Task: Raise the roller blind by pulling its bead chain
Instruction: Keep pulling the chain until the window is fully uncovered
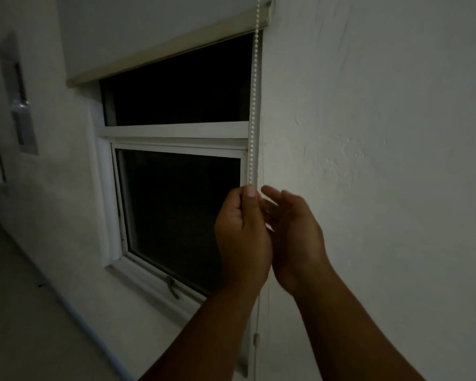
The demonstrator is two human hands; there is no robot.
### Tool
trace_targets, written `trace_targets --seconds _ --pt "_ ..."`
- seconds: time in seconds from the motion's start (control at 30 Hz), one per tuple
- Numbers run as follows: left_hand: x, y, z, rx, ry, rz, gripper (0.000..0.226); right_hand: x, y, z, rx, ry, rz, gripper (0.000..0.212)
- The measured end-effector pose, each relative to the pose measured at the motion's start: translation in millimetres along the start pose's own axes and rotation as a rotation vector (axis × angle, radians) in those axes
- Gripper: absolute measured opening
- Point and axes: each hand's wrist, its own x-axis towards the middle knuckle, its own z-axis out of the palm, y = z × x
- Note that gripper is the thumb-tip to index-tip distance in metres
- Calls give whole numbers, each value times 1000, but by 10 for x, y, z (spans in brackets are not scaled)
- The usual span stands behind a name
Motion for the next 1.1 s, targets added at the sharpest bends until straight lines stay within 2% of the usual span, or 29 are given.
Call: trace_targets --seconds 0.13,0.23,0.33,0.43,0.63,0.73,0.83,0.97,1.1 --pt "-78 -43 -20 -8 -23 -32 26 99 -231 147 -54 -39 -77 35" --pt "-161 -69 -39 -26 -33 -88 26 156 -375 282 -128 -81 -80 25" --pt "-253 -106 -65 13 -27 -106 27 228 -484 374 -182 -117 -114 36" --pt "-347 -142 -93 28 -55 -109 28 282 -568 449 -142 -147 -146 25" --pt "-511 -198 -157 50 -56 -122 32 311 -618 473 -117 -276 -100 46" --pt "-570 -258 -190 55 -76 -185 36 282 -498 439 -81 -228 -143 52" --pt "-582 -354 -232 42 -94 -257 38 258 -342 414 -166 -138 -239 55" --pt "-591 -399 -283 -98 -177 -450 28 234 -170 340 -280 -60 -366 55" --pt "-516 -475 -349 -56 -283 -622 30 179 -56 218 -274 -51 -375 55"
